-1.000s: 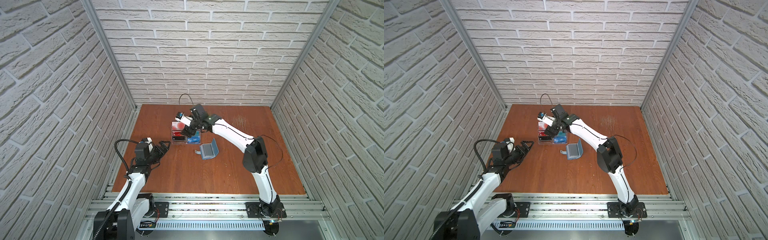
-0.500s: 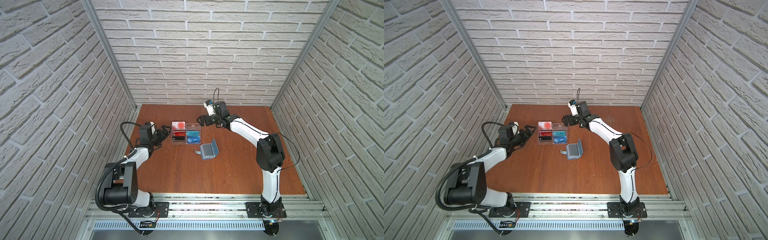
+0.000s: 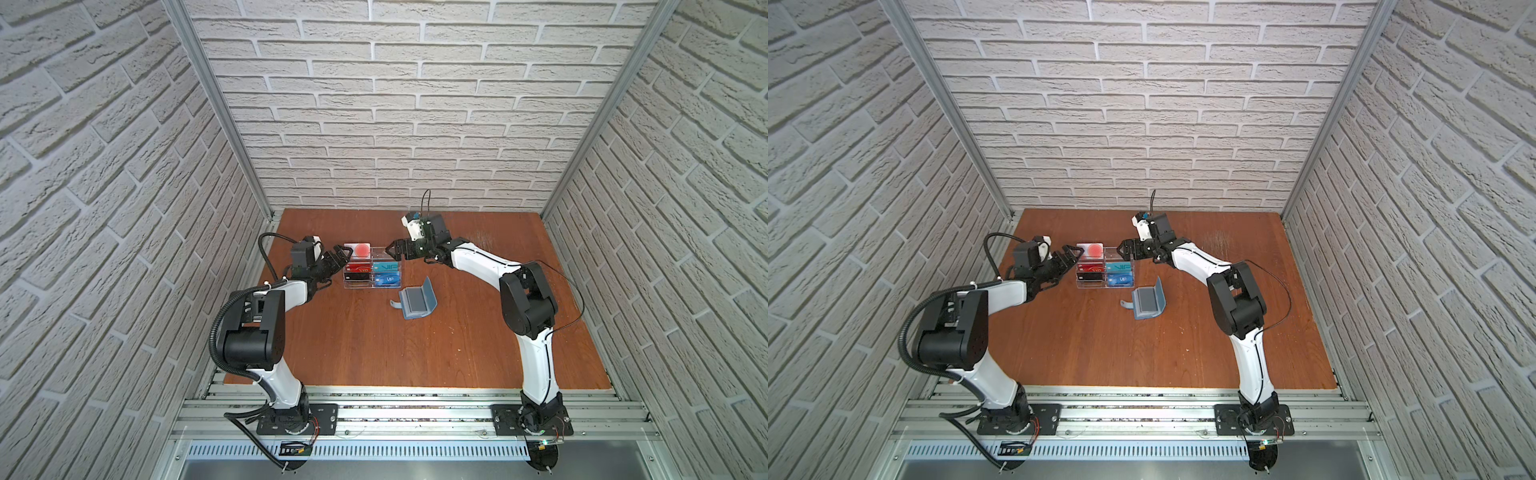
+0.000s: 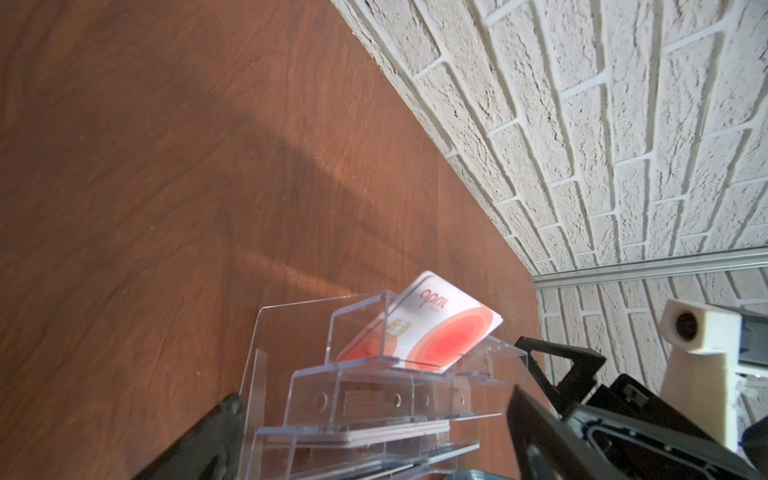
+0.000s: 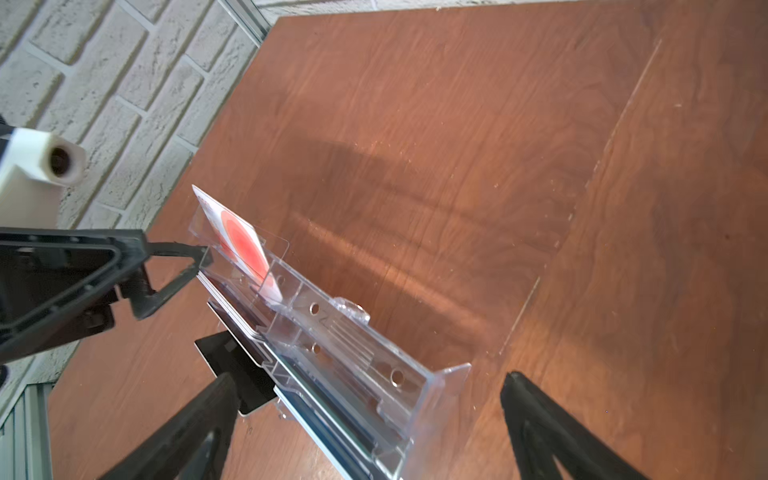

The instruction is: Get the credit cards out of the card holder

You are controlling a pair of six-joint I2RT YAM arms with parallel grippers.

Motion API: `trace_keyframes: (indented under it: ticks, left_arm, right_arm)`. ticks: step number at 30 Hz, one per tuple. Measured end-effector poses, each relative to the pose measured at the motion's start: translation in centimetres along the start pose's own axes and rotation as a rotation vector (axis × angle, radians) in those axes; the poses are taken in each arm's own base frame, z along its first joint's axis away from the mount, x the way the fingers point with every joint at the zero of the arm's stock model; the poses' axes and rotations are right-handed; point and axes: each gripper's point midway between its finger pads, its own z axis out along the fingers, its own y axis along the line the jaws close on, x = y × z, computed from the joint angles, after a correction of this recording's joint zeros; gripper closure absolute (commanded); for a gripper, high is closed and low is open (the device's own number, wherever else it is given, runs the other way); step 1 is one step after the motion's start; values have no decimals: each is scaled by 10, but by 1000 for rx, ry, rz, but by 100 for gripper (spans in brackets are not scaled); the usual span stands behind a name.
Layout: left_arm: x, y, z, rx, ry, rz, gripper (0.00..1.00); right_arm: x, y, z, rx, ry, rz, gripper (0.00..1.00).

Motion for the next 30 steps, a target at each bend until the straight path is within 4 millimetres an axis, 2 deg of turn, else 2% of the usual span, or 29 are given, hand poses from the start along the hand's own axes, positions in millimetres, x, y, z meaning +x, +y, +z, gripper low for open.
trace_keyframes:
  ticks: [8, 12, 23, 30]
  left_arm:
    - [10, -4, 13, 33, 21, 15, 2]
    - [13, -5, 15, 53, 15, 22, 2]
    - [36, 11, 11, 43, 27, -6, 2]
    - [47, 16, -2, 27, 25, -14, 2]
  right_arm:
    - [10, 7, 11, -38, 12, 2, 0]
    - [22, 9, 19, -43, 30, 5, 0]
    - [32, 10, 25, -48, 33, -1, 0]
    - [46, 14, 30, -47, 48, -7, 0]
